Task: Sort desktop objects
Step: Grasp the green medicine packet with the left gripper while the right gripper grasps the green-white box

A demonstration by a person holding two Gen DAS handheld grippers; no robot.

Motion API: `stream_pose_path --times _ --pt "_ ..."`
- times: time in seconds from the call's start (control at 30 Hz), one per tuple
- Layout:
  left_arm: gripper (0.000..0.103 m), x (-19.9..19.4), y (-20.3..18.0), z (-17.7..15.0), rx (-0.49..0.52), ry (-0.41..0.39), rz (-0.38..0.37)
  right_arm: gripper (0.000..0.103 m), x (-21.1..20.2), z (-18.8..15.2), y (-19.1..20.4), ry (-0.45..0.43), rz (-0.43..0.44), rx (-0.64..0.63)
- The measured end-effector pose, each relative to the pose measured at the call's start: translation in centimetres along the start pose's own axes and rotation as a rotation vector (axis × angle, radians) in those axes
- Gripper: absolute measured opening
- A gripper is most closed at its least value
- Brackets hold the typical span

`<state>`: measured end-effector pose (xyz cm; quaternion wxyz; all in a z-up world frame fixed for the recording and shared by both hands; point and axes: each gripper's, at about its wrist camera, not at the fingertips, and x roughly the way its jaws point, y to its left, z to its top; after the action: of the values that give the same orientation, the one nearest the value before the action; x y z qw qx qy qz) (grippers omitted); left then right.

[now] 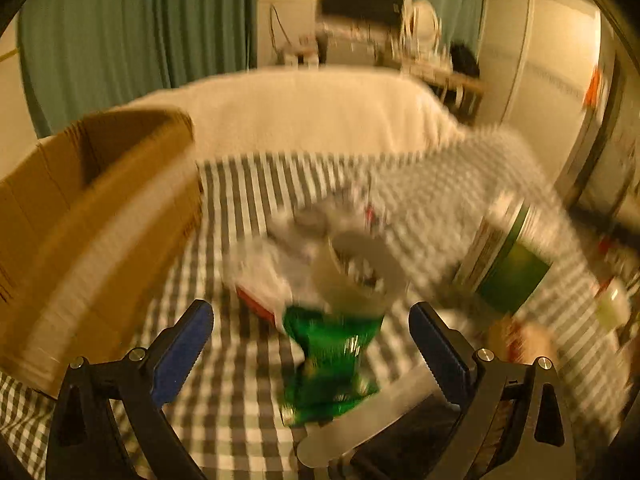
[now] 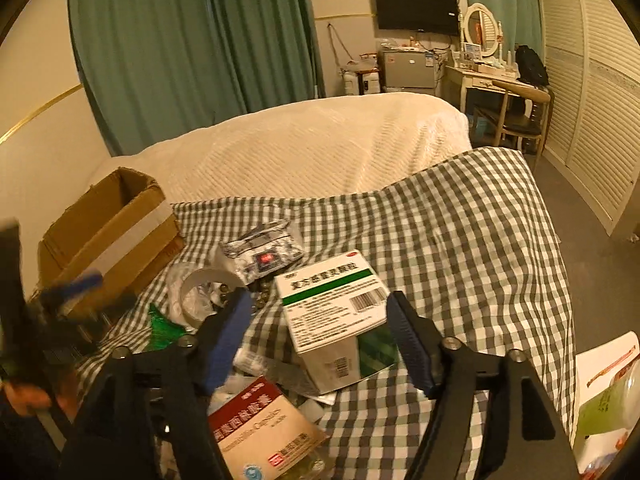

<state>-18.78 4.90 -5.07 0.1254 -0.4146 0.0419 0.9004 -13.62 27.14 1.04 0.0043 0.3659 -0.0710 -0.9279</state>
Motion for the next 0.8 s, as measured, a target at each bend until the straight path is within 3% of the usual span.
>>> stream_pose_path --times 0.23,0.37,0.5,0.7,0.8 --pt "0.101 1.8 -1.4 -1.5 0.101 0.036 -0.001 0.084 1.8 -0.3 -0.7 0.017 0.012 0.012" --pt "0.100 2.7 -1.1 -1.6 0.089 0.065 0.000 0.086 3.5 -0.6 -0.6 0.053 0.027 0.003" --pt "0.099 3.3 -0.2 -1.3 0.043 0.097 -0.019 0.087 4.5 -0.7 0.0 0.053 -0.016 -0.052" --pt "0.085 4.0 0.4 -1.5 0.013 0.132 -0.031 0.090 5.1 -0.8 -0.5 0.052 -0.080 -0.082" --pt "0.066 4.2 0.4 -1.6 0.012 0.141 -0.031 0.091 5.3 -0.8 -1.2 0.062 -0.050 -0.047"
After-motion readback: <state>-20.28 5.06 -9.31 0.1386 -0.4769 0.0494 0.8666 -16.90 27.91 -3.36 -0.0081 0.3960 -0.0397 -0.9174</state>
